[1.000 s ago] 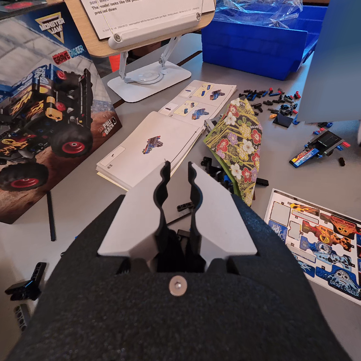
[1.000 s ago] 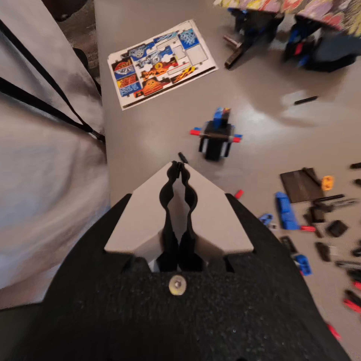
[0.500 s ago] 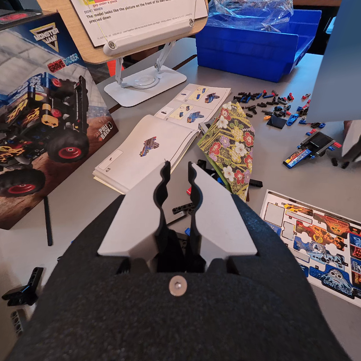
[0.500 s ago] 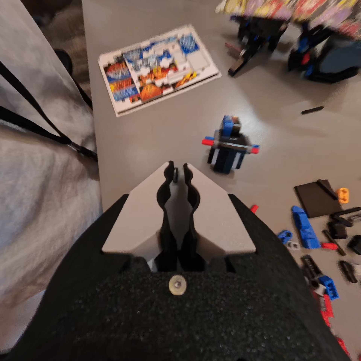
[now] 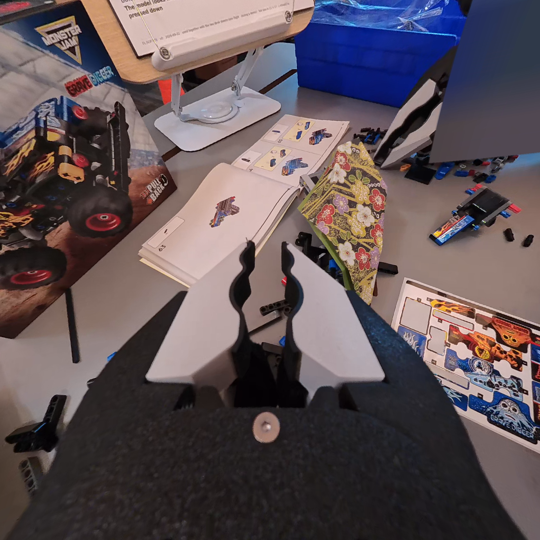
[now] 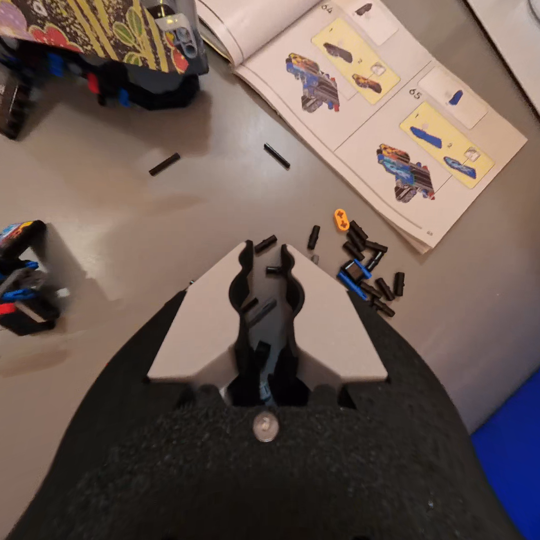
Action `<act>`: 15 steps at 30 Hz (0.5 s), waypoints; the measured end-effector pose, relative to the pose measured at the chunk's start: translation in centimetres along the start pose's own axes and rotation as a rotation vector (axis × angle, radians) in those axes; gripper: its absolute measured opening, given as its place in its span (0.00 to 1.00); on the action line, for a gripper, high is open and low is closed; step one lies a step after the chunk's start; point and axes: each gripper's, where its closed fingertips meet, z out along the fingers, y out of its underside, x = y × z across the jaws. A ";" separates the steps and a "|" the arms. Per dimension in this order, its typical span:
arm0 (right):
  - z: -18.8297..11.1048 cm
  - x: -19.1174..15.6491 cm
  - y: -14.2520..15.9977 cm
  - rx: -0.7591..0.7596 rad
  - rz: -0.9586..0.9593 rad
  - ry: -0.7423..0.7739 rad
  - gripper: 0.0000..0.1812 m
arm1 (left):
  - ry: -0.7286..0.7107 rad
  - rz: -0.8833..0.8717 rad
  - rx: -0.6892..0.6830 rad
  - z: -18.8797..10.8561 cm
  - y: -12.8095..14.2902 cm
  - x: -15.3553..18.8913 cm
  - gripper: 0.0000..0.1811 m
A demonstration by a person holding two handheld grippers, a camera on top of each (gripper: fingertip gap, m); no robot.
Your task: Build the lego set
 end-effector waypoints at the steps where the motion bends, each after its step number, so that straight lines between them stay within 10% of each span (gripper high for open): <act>1: 0.1 -0.2 -0.1 0.002 -0.011 -0.001 0.07 | 0.004 -0.004 -0.003 0.1 0.1 0.0 0.09; 7: -1.1 -1.5 -0.8 0.038 -0.088 0.013 0.02 | 0.009 0.008 -0.013 0.2 0.2 0.3 0.09; 15: -9.2 -16.6 3.8 0.068 -0.162 -0.472 0.02 | -0.003 0.008 0.017 -0.4 -0.6 0.2 0.09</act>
